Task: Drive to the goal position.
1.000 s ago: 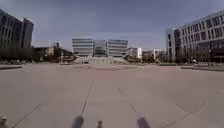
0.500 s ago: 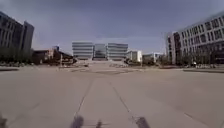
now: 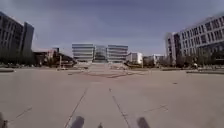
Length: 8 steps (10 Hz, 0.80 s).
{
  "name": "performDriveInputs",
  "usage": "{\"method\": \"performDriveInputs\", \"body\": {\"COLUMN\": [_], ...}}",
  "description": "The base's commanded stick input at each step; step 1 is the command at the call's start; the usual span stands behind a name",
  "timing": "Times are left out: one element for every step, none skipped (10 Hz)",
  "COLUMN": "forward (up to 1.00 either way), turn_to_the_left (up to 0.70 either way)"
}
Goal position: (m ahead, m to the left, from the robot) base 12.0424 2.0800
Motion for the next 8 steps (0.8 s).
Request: {"method": "performDriveInputs", "body": {"forward": [1.0, 1.0, 1.0, 1.0, 1.0, 1.0, 1.0, 1.0], "turn_to_the_left": [0.0, 0.0, 0.0, 0.0, 0.0, 0.0, 0.0, 0.0]}}
